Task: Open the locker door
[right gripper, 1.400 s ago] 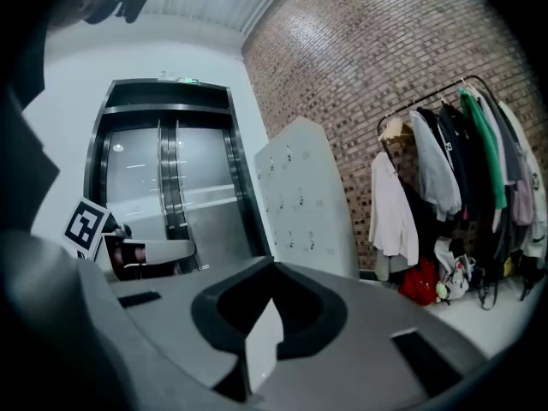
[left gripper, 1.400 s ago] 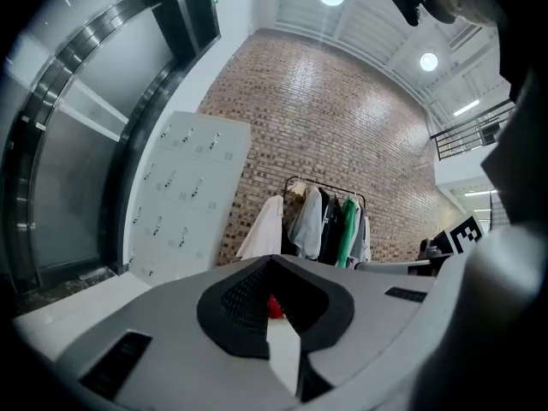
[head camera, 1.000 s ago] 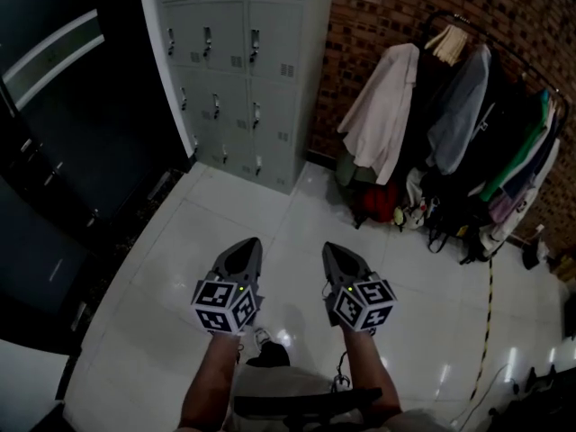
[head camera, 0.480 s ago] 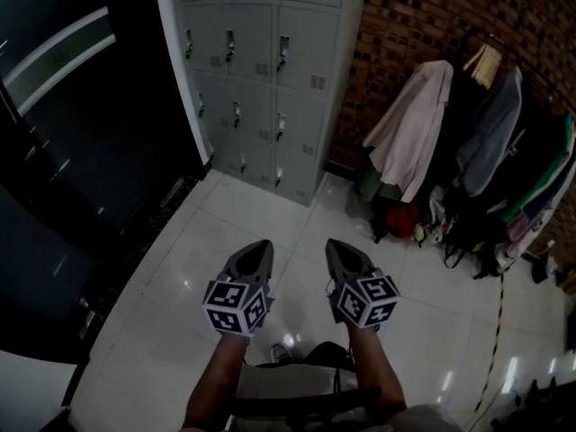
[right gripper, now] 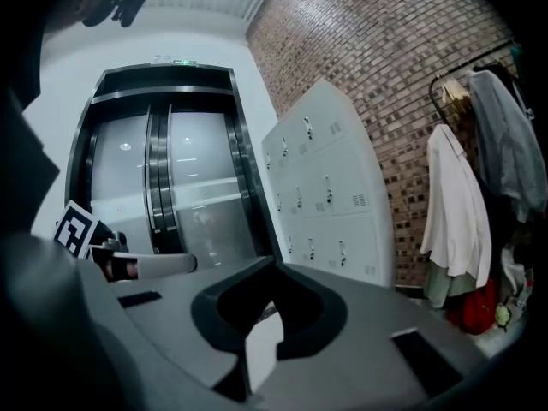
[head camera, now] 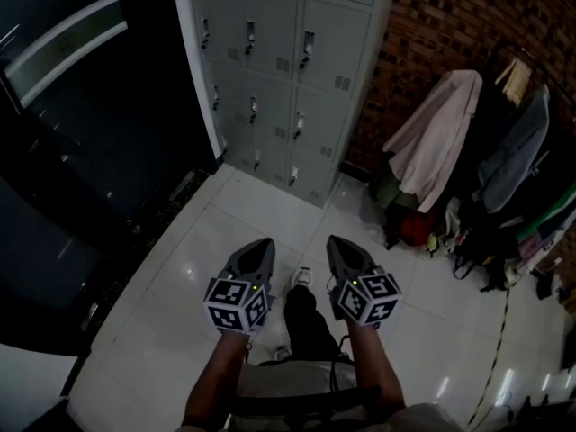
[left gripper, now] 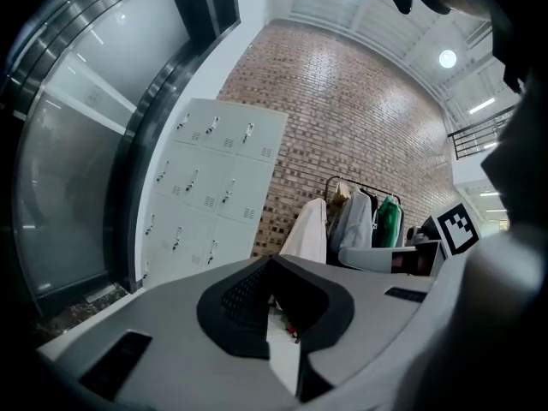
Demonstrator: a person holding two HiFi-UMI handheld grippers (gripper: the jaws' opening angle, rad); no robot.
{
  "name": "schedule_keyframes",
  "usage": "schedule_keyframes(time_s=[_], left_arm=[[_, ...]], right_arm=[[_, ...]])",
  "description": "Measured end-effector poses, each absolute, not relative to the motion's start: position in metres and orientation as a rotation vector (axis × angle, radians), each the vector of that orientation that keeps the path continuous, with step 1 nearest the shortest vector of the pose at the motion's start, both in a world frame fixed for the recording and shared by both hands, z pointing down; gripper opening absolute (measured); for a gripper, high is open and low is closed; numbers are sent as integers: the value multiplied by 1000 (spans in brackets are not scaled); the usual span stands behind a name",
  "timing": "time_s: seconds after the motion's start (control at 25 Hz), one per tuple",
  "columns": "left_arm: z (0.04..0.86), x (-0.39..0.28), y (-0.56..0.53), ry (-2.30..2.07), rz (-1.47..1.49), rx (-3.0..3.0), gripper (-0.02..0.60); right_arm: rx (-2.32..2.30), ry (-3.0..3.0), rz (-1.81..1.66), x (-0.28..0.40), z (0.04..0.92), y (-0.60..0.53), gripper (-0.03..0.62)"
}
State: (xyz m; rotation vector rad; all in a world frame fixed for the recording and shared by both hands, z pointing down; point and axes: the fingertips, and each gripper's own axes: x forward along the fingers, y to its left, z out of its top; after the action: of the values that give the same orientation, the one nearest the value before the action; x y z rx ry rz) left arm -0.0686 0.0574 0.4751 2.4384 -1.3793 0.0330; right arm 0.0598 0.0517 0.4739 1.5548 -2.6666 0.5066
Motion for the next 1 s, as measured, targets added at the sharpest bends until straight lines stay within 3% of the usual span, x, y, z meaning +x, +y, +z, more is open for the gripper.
schedule_keyframes(time_s=[0.64, 1.0], left_arm=[[471, -85, -144, -1452, 92, 2442, -2], [460, -64, -284, -1425, 51, 2451, -2]], right_arm=[[1437, -2756, 508, 19, 470, -168, 6], [1473, -2765, 495, 44, 459, -304, 6]])
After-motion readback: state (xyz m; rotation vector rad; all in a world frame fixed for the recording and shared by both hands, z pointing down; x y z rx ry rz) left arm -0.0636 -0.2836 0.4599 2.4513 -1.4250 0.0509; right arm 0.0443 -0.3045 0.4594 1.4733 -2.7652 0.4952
